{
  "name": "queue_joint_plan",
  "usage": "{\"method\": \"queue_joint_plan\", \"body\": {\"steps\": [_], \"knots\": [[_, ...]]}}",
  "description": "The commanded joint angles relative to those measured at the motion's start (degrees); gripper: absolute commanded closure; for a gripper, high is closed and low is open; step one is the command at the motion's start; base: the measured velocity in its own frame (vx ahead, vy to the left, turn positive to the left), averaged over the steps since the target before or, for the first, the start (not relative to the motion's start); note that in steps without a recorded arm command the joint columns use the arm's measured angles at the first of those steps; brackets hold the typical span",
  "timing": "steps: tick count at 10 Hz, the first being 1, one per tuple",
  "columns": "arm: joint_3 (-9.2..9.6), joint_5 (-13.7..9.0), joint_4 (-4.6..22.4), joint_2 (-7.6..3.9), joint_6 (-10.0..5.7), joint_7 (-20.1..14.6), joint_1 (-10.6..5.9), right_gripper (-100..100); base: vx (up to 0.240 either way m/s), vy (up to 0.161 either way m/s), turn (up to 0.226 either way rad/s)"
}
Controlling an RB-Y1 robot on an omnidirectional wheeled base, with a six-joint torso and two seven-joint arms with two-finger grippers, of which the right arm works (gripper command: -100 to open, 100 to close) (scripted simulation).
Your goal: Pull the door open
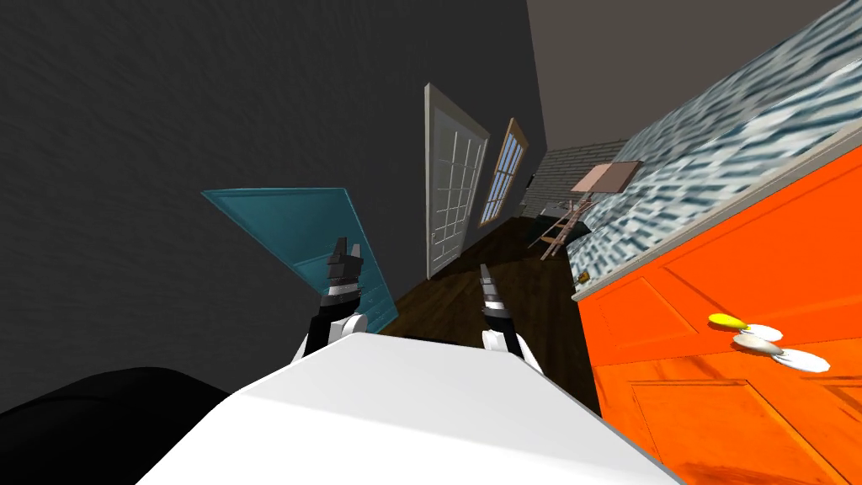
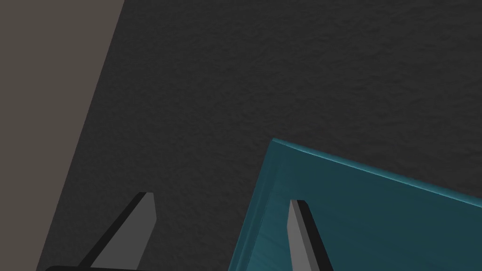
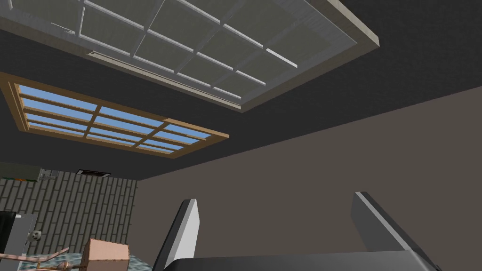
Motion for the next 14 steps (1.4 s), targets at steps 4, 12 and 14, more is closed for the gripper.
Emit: {"method": "queue_joint_plan", "body": {"steps": [4, 12, 14], "knots": [[1.66, -1.5, 5.4, -0.95, -1.78, 4.1, -2.22, -100, 0.085, -0.057, 0.086], [4.74, -4.2, 15.0, -2.55, -4.78, 11.6, -6.17, -100, 0.088, -0.058, 0.087], [5.54, -4.9, 17.4, -2.96, -5.56, 13.5, -7.19, -100, 0.079, -0.066, 0.099]]}}
